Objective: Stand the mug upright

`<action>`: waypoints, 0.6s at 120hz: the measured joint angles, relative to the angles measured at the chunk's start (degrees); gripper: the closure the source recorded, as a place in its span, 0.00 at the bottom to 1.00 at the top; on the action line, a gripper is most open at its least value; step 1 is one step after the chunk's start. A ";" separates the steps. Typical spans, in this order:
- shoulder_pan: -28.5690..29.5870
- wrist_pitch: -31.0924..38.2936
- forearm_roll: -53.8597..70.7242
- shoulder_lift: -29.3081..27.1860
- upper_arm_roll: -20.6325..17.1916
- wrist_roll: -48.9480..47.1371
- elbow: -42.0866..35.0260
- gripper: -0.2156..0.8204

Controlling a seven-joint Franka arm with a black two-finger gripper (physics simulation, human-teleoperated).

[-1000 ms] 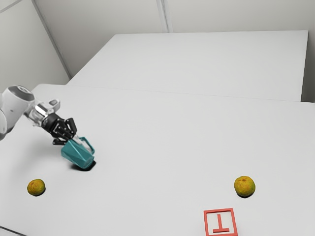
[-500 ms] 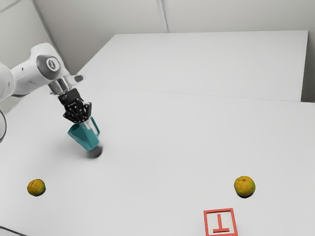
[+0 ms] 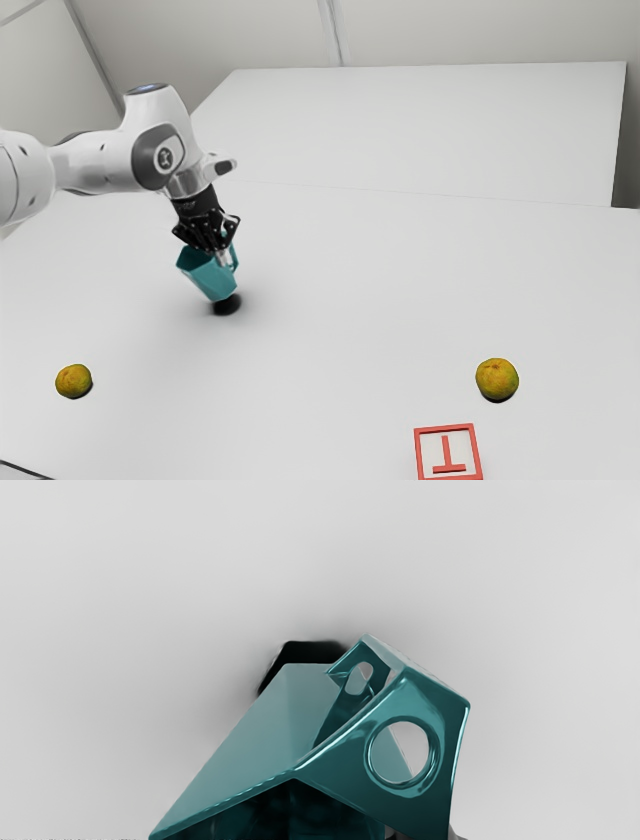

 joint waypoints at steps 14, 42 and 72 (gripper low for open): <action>-0.08 1.02 -0.14 0.14 -1.00 -3.71 -0.99 0.96; 0.08 2.18 0.12 3.15 -1.17 -9.30 -0.63 0.96; -0.19 2.81 0.31 4.96 -1.31 -13.25 -0.31 0.89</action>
